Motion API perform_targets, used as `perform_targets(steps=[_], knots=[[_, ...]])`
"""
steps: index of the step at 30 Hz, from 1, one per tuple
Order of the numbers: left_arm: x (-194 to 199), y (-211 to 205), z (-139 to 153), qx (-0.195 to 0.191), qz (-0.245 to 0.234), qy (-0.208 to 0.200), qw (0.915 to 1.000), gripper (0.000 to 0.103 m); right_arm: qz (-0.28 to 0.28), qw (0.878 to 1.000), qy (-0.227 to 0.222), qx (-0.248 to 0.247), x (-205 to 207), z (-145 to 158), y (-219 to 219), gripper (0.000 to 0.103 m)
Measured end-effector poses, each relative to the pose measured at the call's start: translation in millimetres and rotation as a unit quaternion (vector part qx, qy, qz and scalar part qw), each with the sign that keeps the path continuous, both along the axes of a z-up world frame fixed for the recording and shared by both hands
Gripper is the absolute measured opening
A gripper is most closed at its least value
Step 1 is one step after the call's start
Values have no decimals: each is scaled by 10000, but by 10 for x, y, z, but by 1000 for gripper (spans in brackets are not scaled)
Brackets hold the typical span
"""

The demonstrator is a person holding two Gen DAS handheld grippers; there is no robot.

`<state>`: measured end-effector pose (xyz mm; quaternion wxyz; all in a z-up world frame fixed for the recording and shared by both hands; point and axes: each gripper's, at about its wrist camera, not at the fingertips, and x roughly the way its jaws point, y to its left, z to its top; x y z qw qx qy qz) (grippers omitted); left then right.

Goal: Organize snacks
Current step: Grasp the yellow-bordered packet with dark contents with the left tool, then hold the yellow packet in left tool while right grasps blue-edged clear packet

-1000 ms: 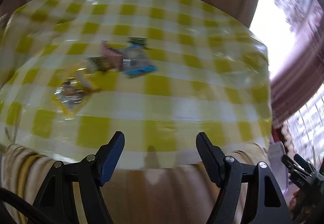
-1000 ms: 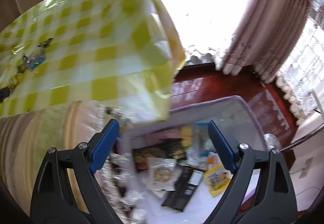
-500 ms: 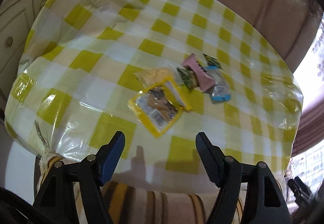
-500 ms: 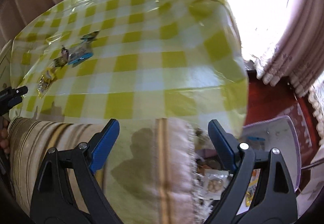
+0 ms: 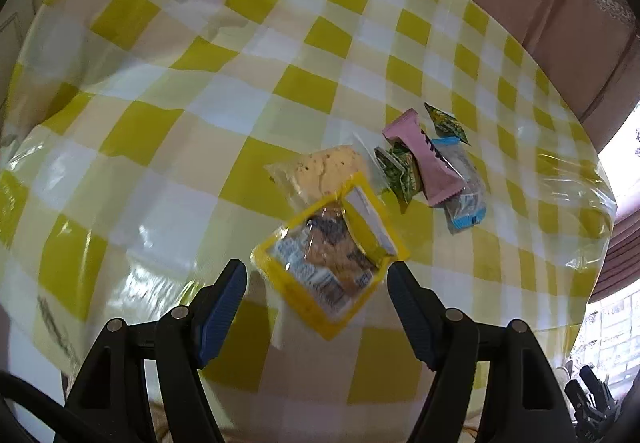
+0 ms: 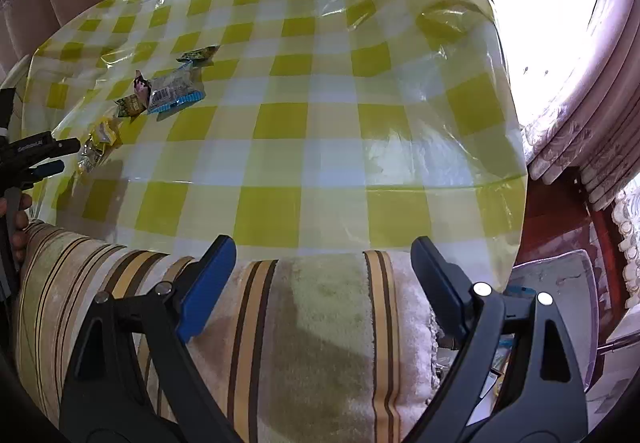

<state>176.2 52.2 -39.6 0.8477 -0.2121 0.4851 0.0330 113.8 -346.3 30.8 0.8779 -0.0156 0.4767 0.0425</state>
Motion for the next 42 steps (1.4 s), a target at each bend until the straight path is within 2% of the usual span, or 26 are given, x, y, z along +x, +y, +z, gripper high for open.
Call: perform_targets(steps=[8,17,19,21,24,29,33,36,42], knots=[[251,-23,-94,70,-269,86,9996,74,70,9999,65,-96,72,-57,90,90],[411,-189,-139,514,-675,147,9963,73,145,9997,150,-141,159,-118,170,90],[420,-231,-134,515,-820,112,9952,66,154,9996,161,-152,182,-127,185,90],[415,-238,-130,371,-929,45,9950,50,175,9996,157,-165,199,-131,205,90],[402,-264,-125,214,-1057,-13,9942,40,196,9995,142,-197,231,-132,237,90],[358,-302,-101,158,-1145,-36,9933,31,268,9991,92,-301,328,-128,327,90],[300,-333,-77,165,-1149,-26,9932,28,328,9989,33,-348,466,-117,451,90],[251,-382,-57,285,-1179,-14,9926,27,414,9986,-19,-343,583,-104,577,90],[142,-595,-6,760,-1344,-47,9880,24,650,9975,-79,-254,849,-86,900,90]])
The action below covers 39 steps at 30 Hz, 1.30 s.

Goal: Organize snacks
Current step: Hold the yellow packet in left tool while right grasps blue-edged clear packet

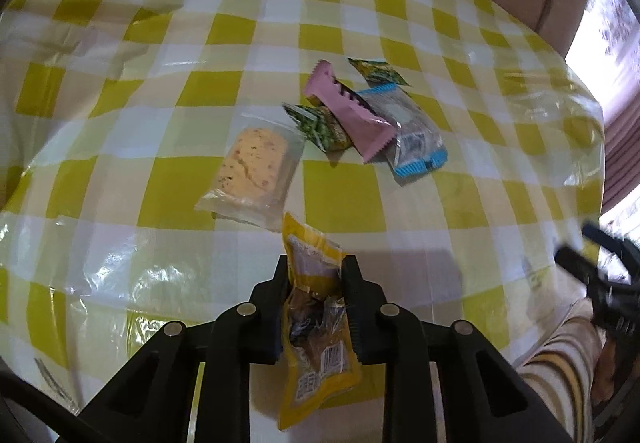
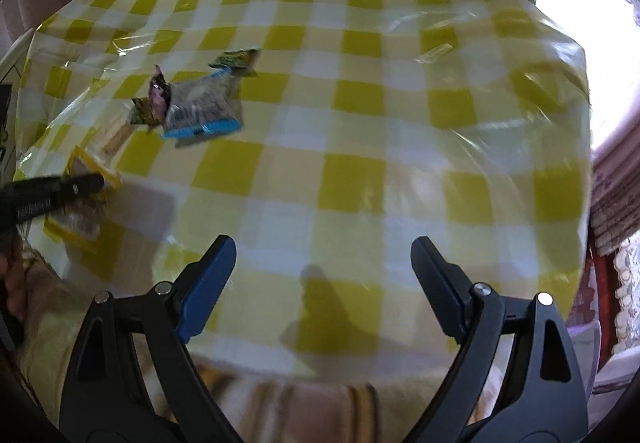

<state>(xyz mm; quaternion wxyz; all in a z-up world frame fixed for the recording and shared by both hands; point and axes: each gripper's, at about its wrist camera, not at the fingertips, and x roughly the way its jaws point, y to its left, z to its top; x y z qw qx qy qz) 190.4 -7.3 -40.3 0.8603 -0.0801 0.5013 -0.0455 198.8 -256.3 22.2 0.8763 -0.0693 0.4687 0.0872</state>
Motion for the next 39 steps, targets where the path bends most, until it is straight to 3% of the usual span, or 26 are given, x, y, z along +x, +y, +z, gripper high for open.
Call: perform_targets(steps=[4,19,31,33,35,39], knots=[[-69,-107,16,167,-92,-17,9998,24,136,9997,31,182,221,-8,242,90],[-275,-117,-40,-372,-94,33,9993,24,623,9976,79,281,915,-187,1078,90],[-310,-16,-48,-711,40,-56,9974,22,678,9972,261,154,1177,-364,1330,90],[-322,7,-39,-781,63,-90,9969,21,688,9970,315,170,1212,-418,1339,86],[-335,30,-22,-883,78,-147,9960,19,698,9964,428,207,1229,-475,1340,69],[-346,49,-15,-929,109,-178,9955,19,660,9974,290,78,1172,-455,1332,63]])
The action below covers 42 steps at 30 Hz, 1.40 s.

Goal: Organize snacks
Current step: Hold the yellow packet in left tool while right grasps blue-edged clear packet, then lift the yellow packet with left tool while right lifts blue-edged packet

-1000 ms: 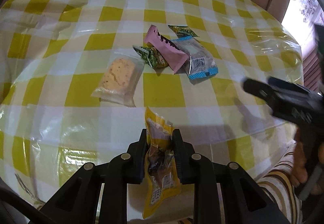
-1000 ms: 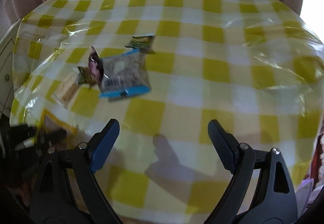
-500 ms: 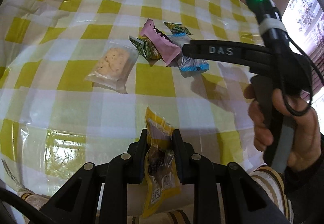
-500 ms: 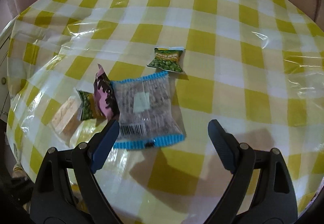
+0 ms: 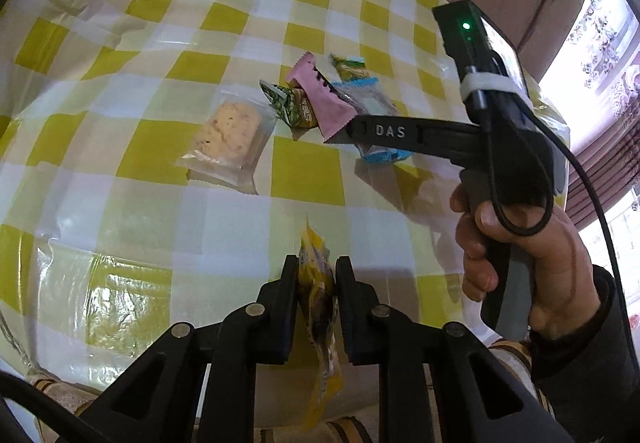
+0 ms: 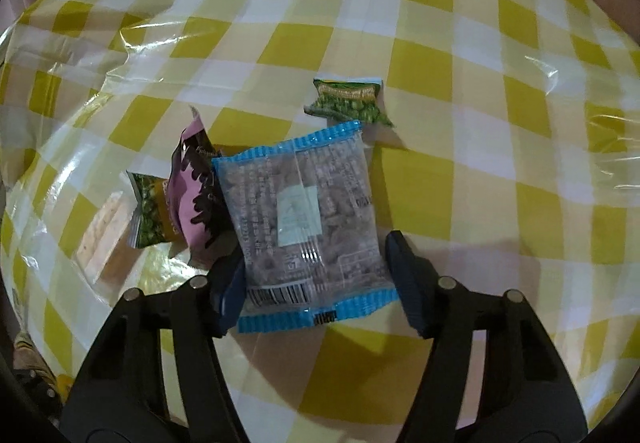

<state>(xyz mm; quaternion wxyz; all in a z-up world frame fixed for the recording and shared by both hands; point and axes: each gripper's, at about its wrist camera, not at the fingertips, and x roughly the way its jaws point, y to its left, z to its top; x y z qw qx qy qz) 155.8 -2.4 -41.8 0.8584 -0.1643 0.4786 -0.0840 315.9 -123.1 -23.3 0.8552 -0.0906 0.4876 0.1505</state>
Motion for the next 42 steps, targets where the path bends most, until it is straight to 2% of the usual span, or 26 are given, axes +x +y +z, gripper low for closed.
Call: perform_targets(steps=[2,10,18,26,33,42], knots=[[6,18,12,-14,9,-26,10000,18,-76,10000,-47,-24,-47,25,-51,60],[-61,3,123,-40,41,-180,9998,18,-263,9994,-180,121,-315,156,-344,56],[-131,-37,198,-77,205,-299,9993,18,-435,9982,-313,285,-596,313,-635,56],[-204,-217,319,-153,134,-443,9988,18,-622,9968,-371,339,-923,423,-943,56],[-251,-503,462,-232,-103,-575,9980,18,-889,9943,-420,400,-1233,541,-1367,56],[-322,-1171,708,-386,-709,-786,9936,18,-1417,9877,-412,523,-1616,624,-2055,56]])
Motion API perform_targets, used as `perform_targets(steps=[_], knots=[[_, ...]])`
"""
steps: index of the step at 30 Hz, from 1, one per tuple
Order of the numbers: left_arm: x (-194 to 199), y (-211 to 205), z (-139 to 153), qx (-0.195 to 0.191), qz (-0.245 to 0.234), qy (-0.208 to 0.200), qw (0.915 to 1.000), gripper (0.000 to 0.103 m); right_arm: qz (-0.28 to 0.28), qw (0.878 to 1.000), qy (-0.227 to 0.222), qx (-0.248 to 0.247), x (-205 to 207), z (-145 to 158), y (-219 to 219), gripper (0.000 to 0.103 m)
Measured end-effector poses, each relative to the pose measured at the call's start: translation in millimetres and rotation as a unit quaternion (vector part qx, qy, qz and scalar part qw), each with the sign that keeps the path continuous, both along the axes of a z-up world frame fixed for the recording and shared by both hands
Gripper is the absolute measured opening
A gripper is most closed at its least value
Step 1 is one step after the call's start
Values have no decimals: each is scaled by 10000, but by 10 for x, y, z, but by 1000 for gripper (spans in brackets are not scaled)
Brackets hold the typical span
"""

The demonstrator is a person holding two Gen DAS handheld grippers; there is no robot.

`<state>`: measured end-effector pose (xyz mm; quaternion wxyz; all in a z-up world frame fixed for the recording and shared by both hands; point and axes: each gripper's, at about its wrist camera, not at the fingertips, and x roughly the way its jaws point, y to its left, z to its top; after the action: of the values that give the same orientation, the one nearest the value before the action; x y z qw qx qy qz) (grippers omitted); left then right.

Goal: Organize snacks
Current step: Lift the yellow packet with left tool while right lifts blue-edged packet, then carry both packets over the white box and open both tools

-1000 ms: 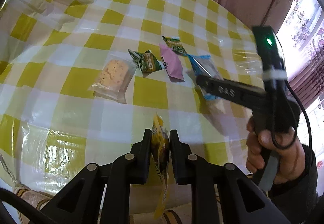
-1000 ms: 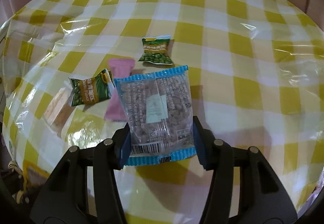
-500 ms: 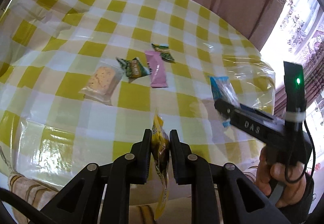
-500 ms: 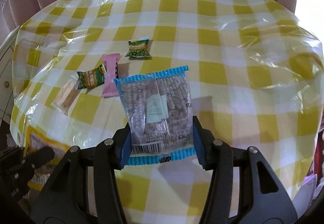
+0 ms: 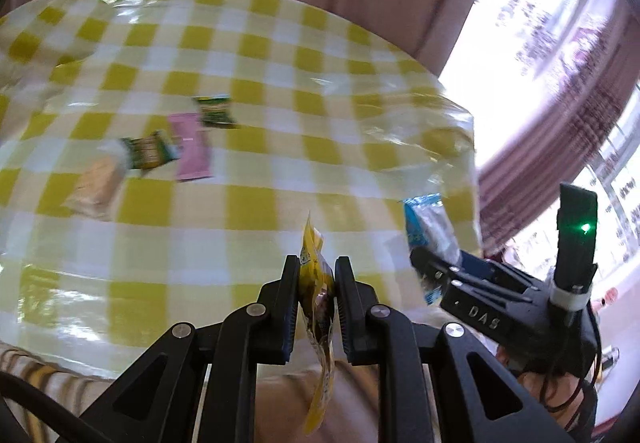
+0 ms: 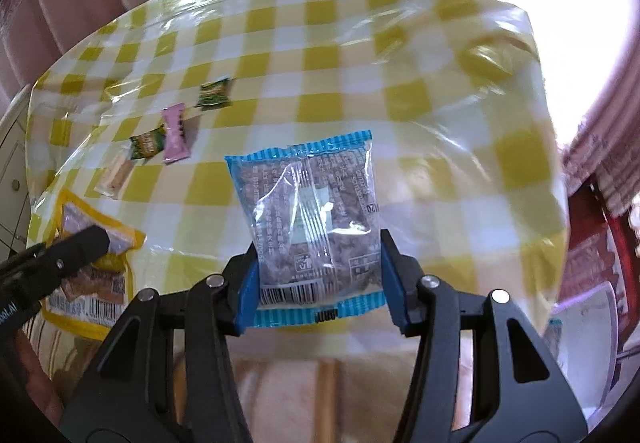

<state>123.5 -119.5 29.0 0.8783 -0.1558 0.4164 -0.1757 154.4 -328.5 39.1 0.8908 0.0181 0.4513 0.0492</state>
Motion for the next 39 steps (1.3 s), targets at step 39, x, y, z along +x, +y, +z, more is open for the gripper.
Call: perform_targets(steps=[39], knots=[[-1051,-3406,-713,1126,-3831,1579,9031,19,-2337,9604,1514,-117,-1748,-979,-2673,56]])
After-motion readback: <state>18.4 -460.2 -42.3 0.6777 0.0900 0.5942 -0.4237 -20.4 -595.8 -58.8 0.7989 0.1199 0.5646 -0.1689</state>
